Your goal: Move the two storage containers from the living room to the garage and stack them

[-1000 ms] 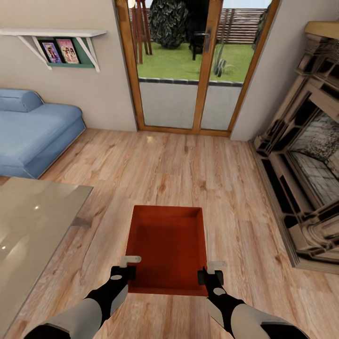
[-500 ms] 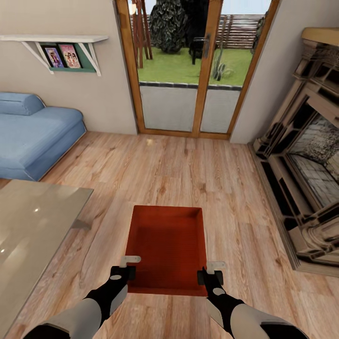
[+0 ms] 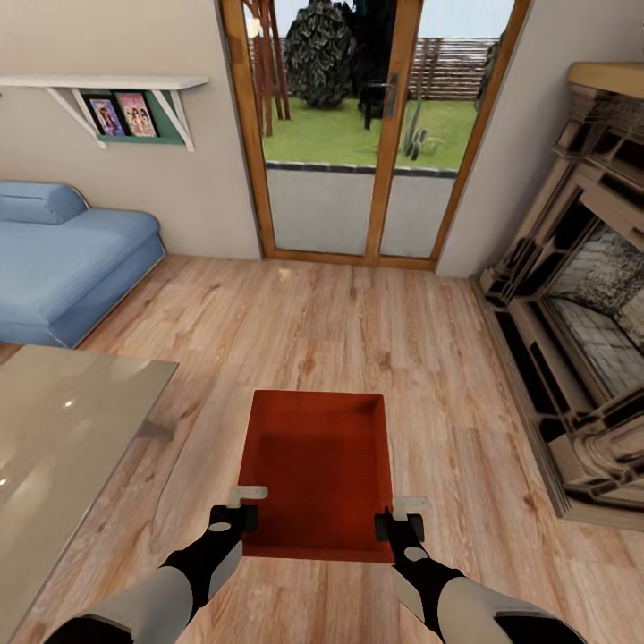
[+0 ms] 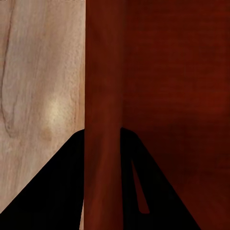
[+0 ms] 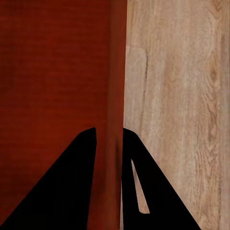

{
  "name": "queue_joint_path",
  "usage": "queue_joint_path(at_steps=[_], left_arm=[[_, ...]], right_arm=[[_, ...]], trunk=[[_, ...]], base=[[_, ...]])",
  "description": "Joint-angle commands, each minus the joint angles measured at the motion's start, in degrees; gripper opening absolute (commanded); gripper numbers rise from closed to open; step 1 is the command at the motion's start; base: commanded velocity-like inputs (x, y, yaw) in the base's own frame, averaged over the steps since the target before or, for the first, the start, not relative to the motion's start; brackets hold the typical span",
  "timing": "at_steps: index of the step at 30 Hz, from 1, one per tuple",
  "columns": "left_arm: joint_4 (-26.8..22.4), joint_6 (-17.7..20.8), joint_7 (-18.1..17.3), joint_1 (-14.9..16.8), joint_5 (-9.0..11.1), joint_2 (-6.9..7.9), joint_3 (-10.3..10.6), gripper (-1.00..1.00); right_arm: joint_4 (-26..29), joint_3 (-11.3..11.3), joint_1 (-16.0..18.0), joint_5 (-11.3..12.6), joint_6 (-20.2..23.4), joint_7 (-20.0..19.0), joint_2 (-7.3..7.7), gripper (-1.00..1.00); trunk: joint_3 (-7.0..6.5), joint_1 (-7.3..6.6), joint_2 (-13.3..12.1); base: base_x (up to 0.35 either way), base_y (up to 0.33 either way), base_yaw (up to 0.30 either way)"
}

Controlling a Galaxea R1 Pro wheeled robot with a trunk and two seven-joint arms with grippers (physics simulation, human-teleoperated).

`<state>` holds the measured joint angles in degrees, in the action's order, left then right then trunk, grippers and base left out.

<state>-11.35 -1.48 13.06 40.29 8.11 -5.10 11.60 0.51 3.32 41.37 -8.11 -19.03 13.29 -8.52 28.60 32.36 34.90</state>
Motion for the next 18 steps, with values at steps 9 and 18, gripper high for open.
queue_joint_path(at_steps=[9, 18], left_arm=[[0.3, -0.2, 1.1, 0.1, 4.8, -0.26, -2.6, -1.00], [0.3, -0.2, 1.1, 0.1, 4.8, -0.26, -2.6, -1.00]], right_arm=[[0.1, 1.7, 0.0, -0.2, -2.7, 3.7, 0.00, -1.00], [0.1, 1.7, 0.0, -0.2, -2.7, 3.7, 0.00, -1.00]], trunk=[[-0.45, 0.01, 0.1], [-0.89, 0.01, 0.1]], base=[[0.000, 0.000, 0.000], [0.000, 0.000, 0.000]])
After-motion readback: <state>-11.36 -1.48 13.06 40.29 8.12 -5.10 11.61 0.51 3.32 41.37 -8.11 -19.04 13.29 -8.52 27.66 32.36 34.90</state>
